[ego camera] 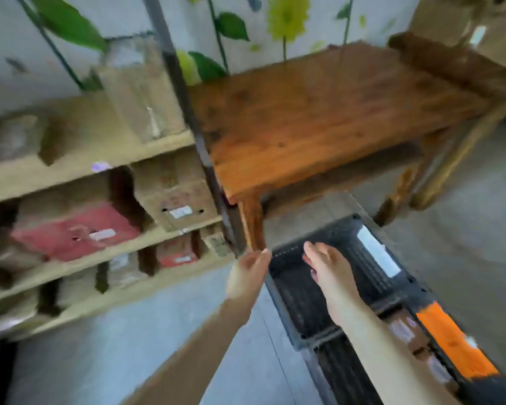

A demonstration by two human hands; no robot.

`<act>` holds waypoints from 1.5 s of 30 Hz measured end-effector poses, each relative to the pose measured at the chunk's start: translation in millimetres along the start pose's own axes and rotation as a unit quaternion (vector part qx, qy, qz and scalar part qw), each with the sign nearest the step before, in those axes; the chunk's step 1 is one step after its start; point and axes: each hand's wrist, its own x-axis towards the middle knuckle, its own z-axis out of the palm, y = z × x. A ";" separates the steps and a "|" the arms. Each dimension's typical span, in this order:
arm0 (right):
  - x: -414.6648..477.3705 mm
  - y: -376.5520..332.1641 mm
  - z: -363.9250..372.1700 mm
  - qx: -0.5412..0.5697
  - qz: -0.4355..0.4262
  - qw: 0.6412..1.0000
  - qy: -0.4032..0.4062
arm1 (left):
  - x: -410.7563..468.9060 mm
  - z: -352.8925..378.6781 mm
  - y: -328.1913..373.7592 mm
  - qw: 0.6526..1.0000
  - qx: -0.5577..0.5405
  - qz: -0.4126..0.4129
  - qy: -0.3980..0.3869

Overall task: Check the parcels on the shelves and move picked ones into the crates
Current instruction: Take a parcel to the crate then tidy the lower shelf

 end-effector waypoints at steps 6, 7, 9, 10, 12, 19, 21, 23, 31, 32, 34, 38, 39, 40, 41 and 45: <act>-79.5 -89.2 201.3 -0.051 -0.094 0.983 -0.152 | -50.3 -231.1 65.3 0.984 -0.107 0.091 0.107; -93.2 -97.1 233.9 -0.047 -0.102 0.980 -0.165 | -58.3 -268.4 68.8 0.980 -0.122 0.093 0.126; -120.6 -109.3 294.1 -0.026 -0.115 0.974 -0.194 | -71.6 -335.8 70.5 0.972 -0.144 0.094 0.162; -132.5 -113.9 321.3 -0.020 -0.123 0.969 -0.212 | -74.3 -364.7 69.3 0.967 -0.158 0.100 0.176; -150.5 -119.7 367.7 -0.027 -0.133 0.963 -0.234 | -76.3 -411.3 69.0 0.959 -0.162 0.115 0.203; -137.9 -130.4 460.4 -0.111 -0.153 0.959 -0.212 | -30.5 -491.0 81.0 0.950 -0.133 0.109 0.259; -115.6 -136.8 479.0 -0.132 -0.158 0.959 -0.194 | -7.7 -500.8 85.8 0.951 -0.108 0.101 0.272; -81.6 -143.0 498.3 -0.165 -0.162 0.958 -0.167 | 23.4 -507.2 91.2 0.952 -0.075 0.089 0.283; 17.8 -157.5 555.4 -0.280 -0.130 0.941 -0.142 | 118.2 -504.9 113.7 0.935 -0.020 0.060 0.348; 24.6 -157.5 561.3 -0.289 -0.135 0.937 -0.143 | 126.7 -502.5 116.7 0.931 -0.020 0.061 0.360; 34.6 -155.9 571.0 -0.311 -0.147 0.927 -0.150 | 141.8 -498.1 122.1 0.922 -0.014 0.064 0.381; 37.9 -154.8 576.2 -0.317 -0.170 0.917 -0.172 | 156.7 -503.7 126.8 0.922 0.010 0.039 0.386; 35.7 -156.6 573.3 -0.298 -0.171 0.922 -0.177 | 157.5 -507.6 127.6 0.924 0.013 0.033 0.381; 32.4 -159.3 569.2 -0.275 -0.170 0.929 -0.182 | 156.7 -510.9 128.1 0.925 0.007 0.040 0.378; 28.2 -162.2 563.4 -0.243 -0.172 0.936 -0.187 | 153.7 -512.5 128.5 0.924 -0.012 0.061 0.377; -5.1 -167.6 529.4 -0.119 -0.224 0.948 -0.192 | 122.1 -513.2 128.2 0.921 -0.140 0.144 0.335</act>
